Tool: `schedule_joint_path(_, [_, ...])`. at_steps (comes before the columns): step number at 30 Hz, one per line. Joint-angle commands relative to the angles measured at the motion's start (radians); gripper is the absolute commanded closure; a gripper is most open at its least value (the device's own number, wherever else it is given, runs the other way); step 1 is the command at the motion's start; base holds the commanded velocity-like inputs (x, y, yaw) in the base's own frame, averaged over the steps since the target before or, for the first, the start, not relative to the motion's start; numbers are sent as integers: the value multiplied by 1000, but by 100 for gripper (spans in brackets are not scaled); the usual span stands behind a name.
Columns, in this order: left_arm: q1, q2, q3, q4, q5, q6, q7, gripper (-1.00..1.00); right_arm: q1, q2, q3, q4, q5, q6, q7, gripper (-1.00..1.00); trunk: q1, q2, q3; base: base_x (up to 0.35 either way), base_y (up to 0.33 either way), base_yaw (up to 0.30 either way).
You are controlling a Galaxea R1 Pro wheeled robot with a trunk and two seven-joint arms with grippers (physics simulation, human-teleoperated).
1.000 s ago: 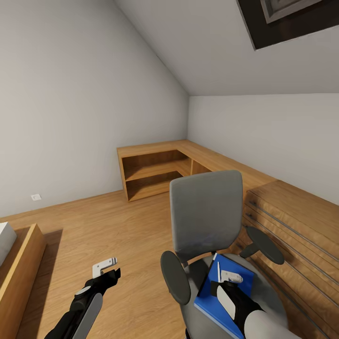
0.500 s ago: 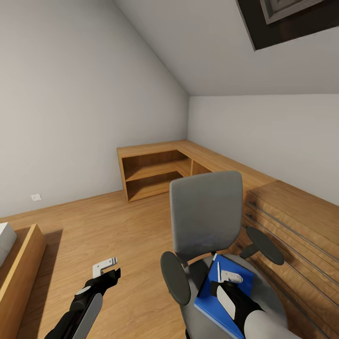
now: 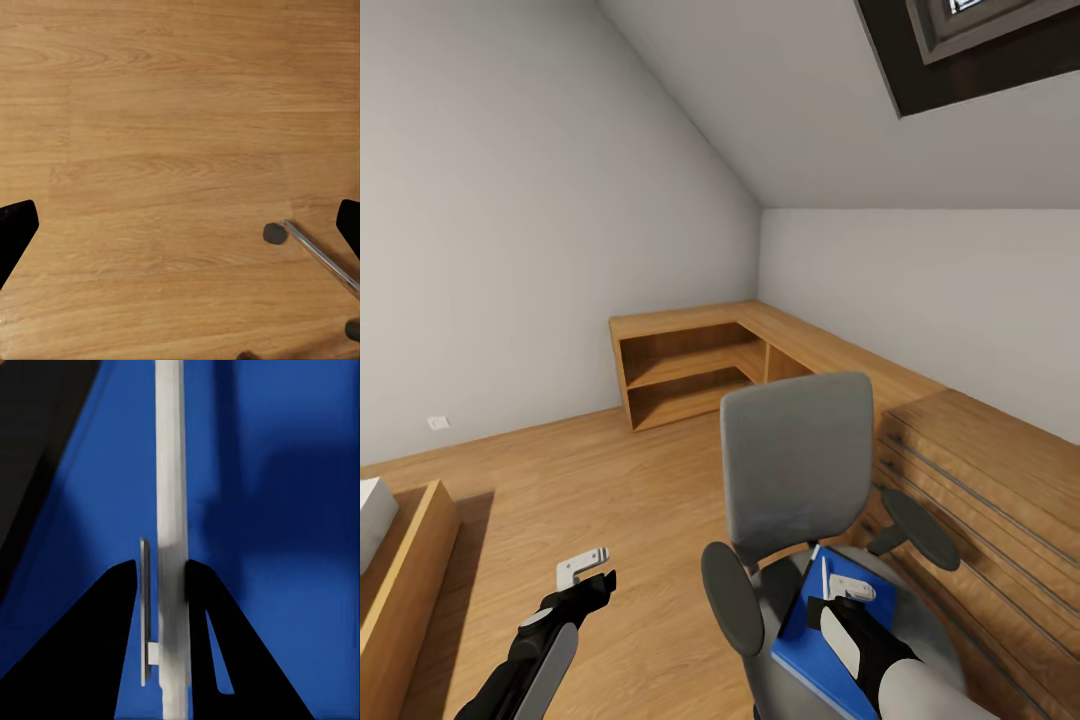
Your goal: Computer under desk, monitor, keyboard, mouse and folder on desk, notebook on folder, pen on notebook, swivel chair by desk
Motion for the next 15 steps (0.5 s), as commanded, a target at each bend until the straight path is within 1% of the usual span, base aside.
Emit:
schedule_joint_path(1, [-1,1,-4,-1,11,2,10,-100,0,0,7,-2,-9,5,-8,100,-4,7,2,0,0,0])
schedule_joint_path(12, [-1,2,-4,-1,11,2,12,-100,0,0,7,-2,-9,5,-8,100,-46,84,37,-2,0,0])
schedule_joint_path(15, [-1,2,-4,-1,11,2,12,-100,0,0,7,-2,-9,5,-8,100,-58,105,46,-141,0,0])
